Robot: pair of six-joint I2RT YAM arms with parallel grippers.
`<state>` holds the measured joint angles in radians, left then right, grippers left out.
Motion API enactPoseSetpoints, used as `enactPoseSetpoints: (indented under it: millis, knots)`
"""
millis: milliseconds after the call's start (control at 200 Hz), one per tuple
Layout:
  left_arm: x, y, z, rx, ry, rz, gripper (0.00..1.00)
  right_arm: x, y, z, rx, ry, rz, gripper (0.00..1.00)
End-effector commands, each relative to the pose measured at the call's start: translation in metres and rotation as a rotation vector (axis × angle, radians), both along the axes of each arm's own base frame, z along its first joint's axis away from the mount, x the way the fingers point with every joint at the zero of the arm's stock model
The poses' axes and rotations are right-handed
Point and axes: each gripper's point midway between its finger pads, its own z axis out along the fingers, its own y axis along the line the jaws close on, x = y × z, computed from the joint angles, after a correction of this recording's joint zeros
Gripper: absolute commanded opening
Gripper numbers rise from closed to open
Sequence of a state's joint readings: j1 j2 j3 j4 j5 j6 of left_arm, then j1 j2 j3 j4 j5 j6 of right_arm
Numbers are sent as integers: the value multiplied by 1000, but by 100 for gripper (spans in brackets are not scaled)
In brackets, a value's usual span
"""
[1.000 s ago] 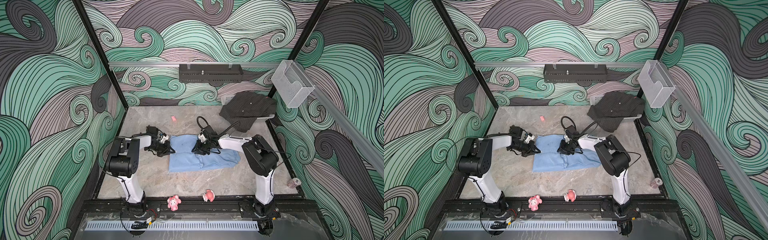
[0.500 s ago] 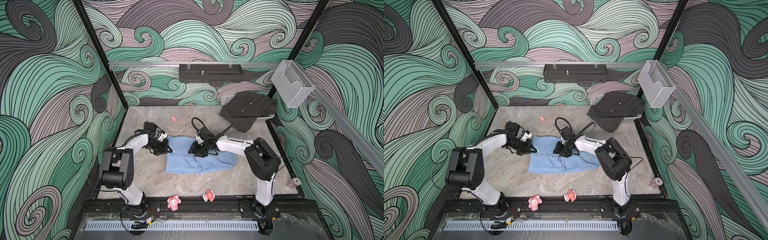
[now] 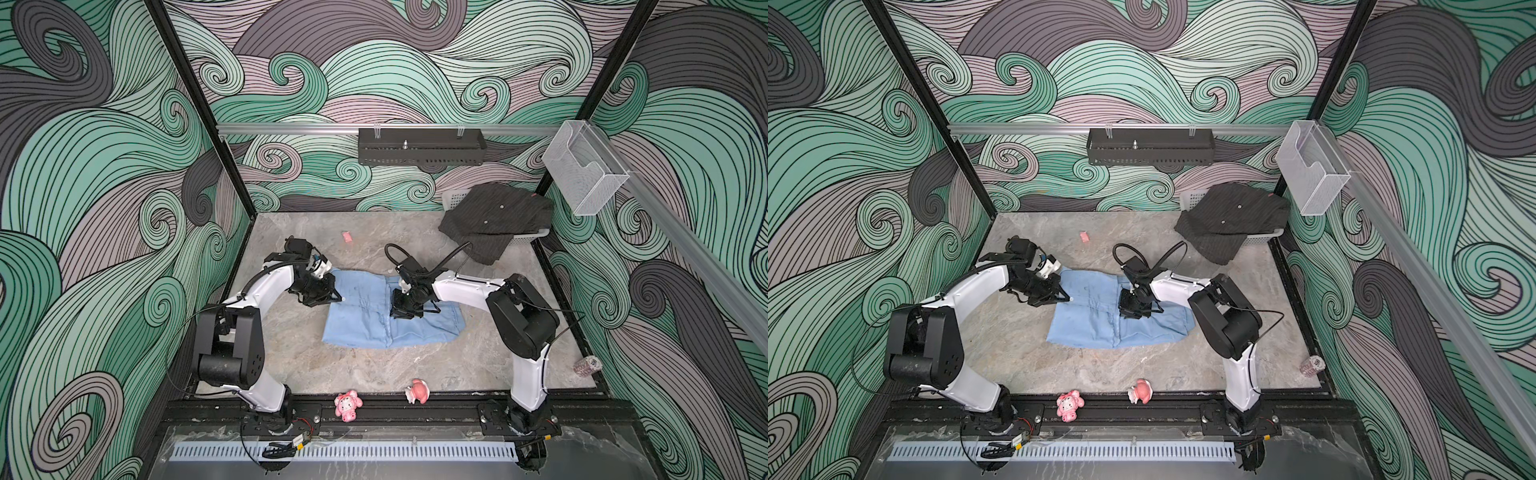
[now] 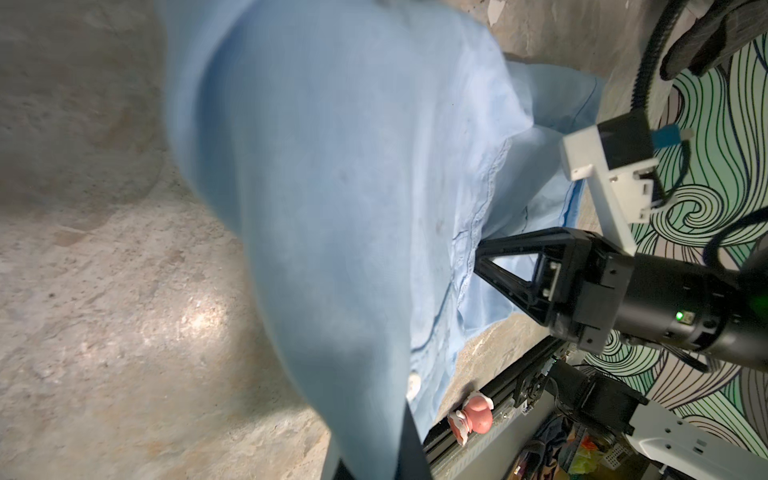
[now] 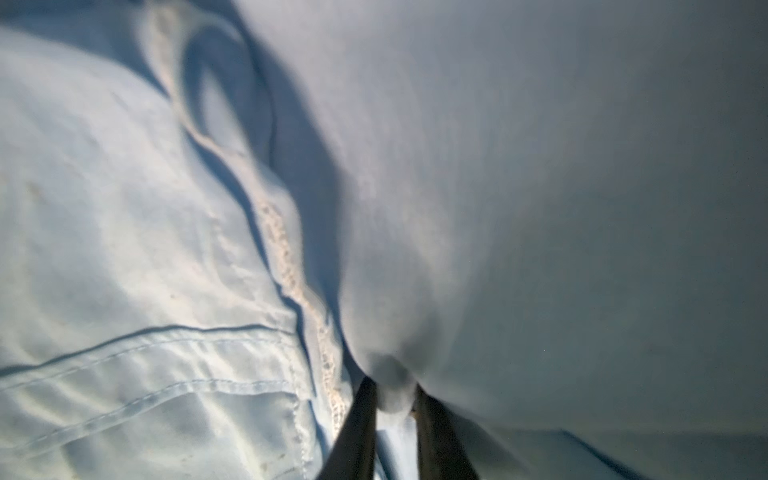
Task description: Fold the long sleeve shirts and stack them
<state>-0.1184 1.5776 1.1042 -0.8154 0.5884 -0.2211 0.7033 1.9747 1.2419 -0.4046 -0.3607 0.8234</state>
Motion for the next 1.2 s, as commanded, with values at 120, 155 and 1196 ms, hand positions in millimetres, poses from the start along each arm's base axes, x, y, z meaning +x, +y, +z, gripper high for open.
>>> enactPoseSetpoints:
  millis: [120,155,1196]
  knots:
    - [-7,-60,38,-99,-41,-74,0,-13,1,-23,-24,59,7,8]
    - [-7,-71,40,-116,-43,-77,0,-12,2,-23,-20,60,4,7]
    - [27,-135,-77,-173,133,102,0,22,-78,68,16,-195,-73,48]
